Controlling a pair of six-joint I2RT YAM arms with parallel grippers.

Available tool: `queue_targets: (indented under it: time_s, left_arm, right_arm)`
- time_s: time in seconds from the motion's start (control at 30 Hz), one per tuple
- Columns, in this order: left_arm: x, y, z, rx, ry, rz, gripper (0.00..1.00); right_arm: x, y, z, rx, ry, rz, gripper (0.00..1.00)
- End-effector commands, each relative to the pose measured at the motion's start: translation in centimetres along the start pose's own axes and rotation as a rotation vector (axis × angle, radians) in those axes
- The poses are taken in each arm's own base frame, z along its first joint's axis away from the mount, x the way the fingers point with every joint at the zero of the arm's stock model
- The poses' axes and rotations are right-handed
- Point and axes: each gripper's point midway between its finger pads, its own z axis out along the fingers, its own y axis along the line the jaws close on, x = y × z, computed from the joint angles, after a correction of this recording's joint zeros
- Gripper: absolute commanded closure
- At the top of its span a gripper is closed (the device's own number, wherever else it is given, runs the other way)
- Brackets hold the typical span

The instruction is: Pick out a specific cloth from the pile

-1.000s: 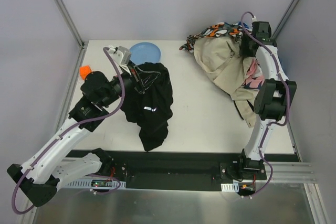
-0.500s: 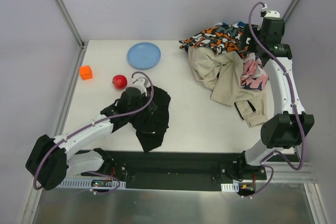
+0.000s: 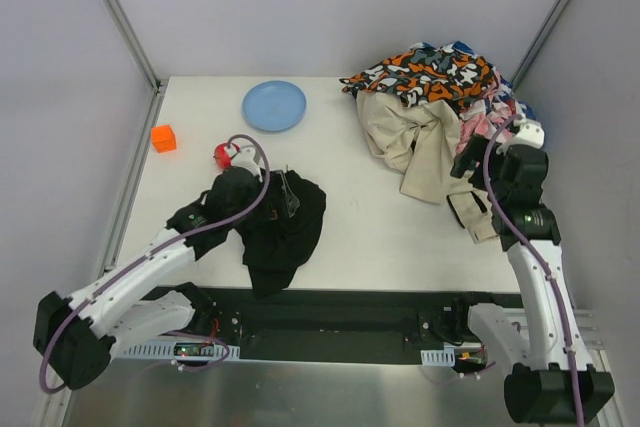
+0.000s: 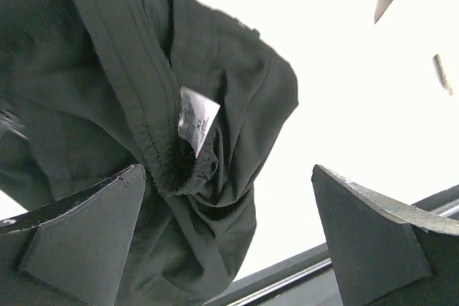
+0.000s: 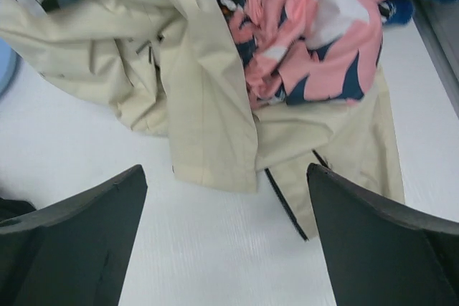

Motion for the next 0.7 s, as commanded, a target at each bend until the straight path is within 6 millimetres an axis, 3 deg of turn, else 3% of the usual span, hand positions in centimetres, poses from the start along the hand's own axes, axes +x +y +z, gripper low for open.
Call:
queue_targets:
  time_s: [0.0, 0.13, 0.23, 0.47, 0.67]
  left_arm:
    - [-5.6, 0.7, -5.7, -0.117, -0.200, 0.009, 0.01]
    - [-7.0, 4.4, -9.0, -0.306, -0.306, -0.043, 0.01]
    - [-6.8, 6.2, -9.9, -0.373, -0.354, -0.080, 0.01]
    - [-4.9, 7.4, -9.7, -0.377, -0.344, -0.110, 0.01]
    - [-4.1, 7.9, -9.7, -0.377, -0.337, -0.121, 0.01]
  right_arm:
    - [2.6, -1.9, -1.8, 0.072, -0.023, 0.057, 0.05]
    - [5.2, -3.8, -3.6, 0.130, -0.021, 0.056, 0.04]
    - [6.6, -3.9, -4.1, 0.117, -0.017, 0.067, 0.04]
    - [8.8, -4.2, -3.6, 0.120, 0.029, 0.066, 0.04]
    - [8.6, -4.2, -3.3, 0.119, -0.001, 0.073, 0.04]
